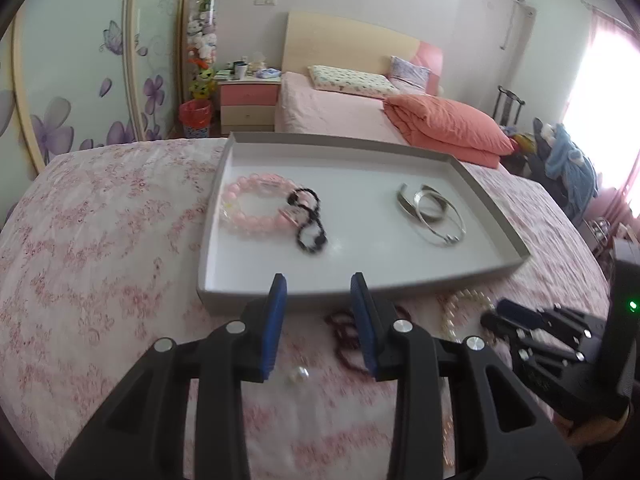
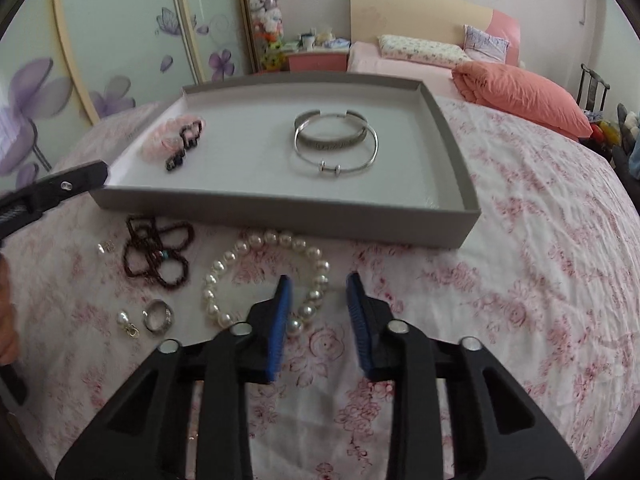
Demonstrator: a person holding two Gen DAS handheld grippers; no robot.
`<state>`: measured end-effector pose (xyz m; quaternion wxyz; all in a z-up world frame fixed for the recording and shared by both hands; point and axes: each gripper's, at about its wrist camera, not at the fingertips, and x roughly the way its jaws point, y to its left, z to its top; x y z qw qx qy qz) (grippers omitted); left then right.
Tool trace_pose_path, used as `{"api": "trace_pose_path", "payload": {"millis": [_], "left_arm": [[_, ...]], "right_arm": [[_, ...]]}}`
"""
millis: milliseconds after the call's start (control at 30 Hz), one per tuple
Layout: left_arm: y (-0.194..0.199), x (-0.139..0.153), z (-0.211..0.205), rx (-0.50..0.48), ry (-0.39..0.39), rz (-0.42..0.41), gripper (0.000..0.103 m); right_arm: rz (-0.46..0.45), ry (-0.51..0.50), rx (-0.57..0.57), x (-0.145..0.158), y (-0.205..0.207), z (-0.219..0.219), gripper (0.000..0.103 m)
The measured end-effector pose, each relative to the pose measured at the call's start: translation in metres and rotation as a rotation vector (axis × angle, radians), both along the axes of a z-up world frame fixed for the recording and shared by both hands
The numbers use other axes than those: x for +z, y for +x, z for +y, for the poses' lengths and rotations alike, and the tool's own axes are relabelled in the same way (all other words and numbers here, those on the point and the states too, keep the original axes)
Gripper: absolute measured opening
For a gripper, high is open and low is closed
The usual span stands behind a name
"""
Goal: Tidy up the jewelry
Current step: 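Grasp the pink pearl bracelet with the left tool while the right tool grasps the white pearl bracelet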
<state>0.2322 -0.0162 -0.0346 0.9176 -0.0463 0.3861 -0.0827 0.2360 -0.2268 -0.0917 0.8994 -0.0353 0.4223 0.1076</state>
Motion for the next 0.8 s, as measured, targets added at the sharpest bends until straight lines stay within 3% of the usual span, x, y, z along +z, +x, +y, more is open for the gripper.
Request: {"api": "trace_pose_path", "payload": {"millis": [333, 800], "left_arm": [[-0.044, -0.006, -0.032, -0.143, 0.027, 0.022, 0.034], [-0.076, -0.034, -0.076, -0.265, 0.123, 0.096, 0.034]], "right_arm": [[0.005, -0.005, -0.143, -0.001, -0.024, -0.038, 0.01], [0.001, -0.016, -0.202, -0.002, -0.056, -0.062, 0.01]]}}
